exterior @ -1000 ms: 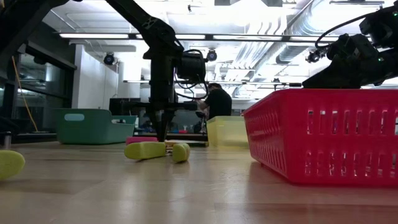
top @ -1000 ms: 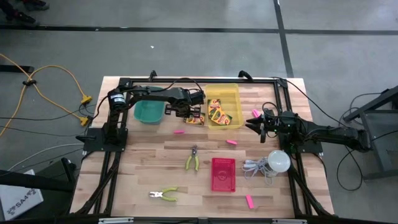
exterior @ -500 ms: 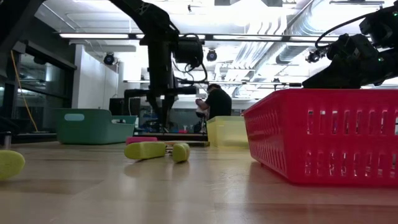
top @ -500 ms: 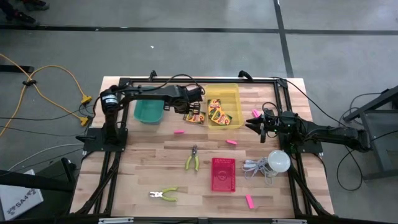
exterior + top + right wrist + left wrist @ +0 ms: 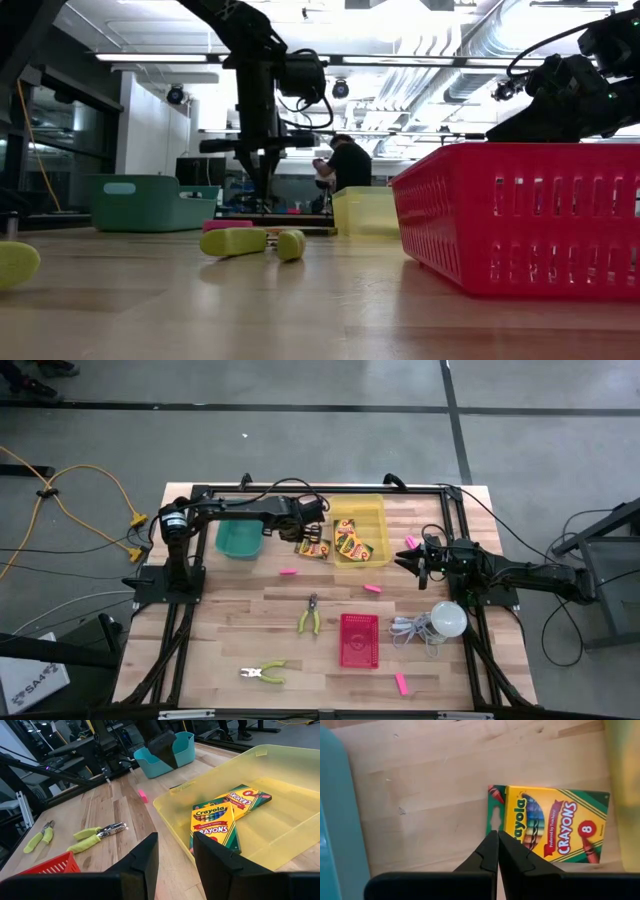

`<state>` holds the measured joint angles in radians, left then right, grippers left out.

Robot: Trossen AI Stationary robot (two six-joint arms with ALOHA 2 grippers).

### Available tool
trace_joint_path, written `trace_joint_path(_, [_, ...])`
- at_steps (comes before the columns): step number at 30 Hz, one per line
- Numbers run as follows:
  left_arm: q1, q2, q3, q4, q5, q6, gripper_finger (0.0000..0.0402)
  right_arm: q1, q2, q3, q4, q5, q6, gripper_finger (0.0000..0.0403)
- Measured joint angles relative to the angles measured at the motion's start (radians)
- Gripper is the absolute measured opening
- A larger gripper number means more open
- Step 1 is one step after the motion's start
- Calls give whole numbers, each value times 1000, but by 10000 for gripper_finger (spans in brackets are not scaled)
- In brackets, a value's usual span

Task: Pick & Place School Supplies
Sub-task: Put the crayon box into the yellow bin

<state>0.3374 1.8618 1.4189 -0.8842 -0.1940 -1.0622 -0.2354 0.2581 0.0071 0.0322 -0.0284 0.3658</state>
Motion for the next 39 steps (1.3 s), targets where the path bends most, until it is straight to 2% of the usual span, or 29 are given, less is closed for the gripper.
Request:
trace_joint_path(23, [1,34,-5,-37,-4,127,4,0,0,0,0,0,0,110])
trace_joint_path(27, [-1,34,-21,-20,-15,128,31,0,0,0,0,0,0,110])
trace_joint_path(35, [-7,34,-66,44,-14,122,115,0,0,0,0,0,0,110])
trace_joint_path(39, [-7,34,-80,82,-14,107,139,0,0,0,0,0,0,110])
